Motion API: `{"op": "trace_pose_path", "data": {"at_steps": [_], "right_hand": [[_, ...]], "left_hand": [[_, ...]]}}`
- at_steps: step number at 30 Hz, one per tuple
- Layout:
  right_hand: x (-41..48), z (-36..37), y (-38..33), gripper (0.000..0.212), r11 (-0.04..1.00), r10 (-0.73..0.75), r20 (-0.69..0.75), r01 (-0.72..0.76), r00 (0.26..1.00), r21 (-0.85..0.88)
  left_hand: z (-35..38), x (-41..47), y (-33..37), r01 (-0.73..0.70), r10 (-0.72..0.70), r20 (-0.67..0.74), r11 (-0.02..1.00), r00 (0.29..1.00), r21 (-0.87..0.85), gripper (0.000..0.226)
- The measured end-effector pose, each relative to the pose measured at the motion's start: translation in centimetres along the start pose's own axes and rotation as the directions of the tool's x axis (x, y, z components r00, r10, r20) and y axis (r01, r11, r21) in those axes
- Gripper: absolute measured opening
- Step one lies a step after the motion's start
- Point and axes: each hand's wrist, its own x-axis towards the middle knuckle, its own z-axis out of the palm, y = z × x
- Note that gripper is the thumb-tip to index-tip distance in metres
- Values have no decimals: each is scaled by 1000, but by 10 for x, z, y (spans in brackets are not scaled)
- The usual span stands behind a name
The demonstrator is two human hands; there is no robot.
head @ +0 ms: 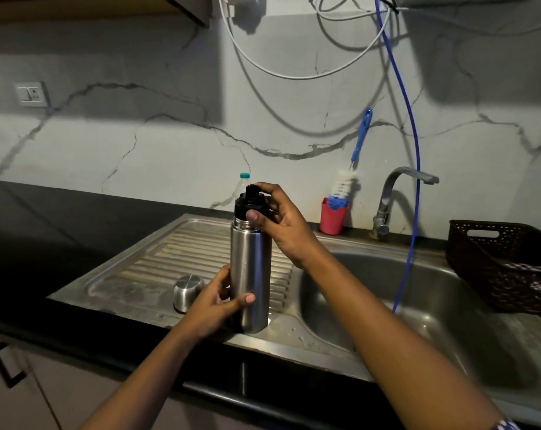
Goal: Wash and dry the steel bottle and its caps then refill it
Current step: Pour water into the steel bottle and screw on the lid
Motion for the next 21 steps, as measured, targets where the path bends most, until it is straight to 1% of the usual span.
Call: {"op": "trace_pose_path", "data": {"at_steps": [4, 8, 11, 14, 15, 16, 17, 18, 19, 20, 21], "right_hand": [[-1, 0, 0, 28, 996, -79, 9, 79, 997, -43], [-3, 2, 0, 27, 997, -80, -2, 80, 997, -2], [-4, 2, -2, 28, 998, -64, 7, 64, 998, -17], [-8, 2, -10, 34, 994, -41, 40, 44, 998, -99], [-11, 2, -15, 38, 981, -58, 35, 63, 998, -181], [-16, 6, -19, 41, 950, -121, -3, 114, 993, -291], [-22, 10, -24, 41, 893, -233, -52, 192, 971, -406], [-30, 19, -28, 39, 831, -352, -89, 268, 932, -488], [-38, 30, -29, 34, 789, -429, -111, 312, 897, -529], [-46, 44, -27, 28, 772, -449, -104, 327, 888, -544], [-53, 60, -24, 25, 785, -404, -62, 311, 913, -535]], "left_hand": [[3, -2, 5, -1, 1, 12, 1000, 1000, -3, 93], [1, -1, 1, -2, 2, 1, 1000, 1000, 16, 93], [-2, 0, 0, -1, 1, 10, 999, 1000, 32, 94], [-10, -1, 7, -22, 16, 40, 987, 999, 160, 92], [-16, -2, 10, -32, 29, 20, 980, 999, 199, 90], [-26, -7, 12, -45, 53, -28, 973, 998, 225, 87], [-38, -12, 15, -60, 88, -104, 967, 991, 248, 78], [-51, -18, 17, -74, 136, -205, 955, 969, 287, 63], [-66, -25, 18, -76, 197, -310, 929, 930, 363, 47], [-80, -31, 17, -44, 256, -395, 880, 882, 472, 33], [-95, -37, 14, 22, 303, -452, 810, 839, 586, 25]]}}
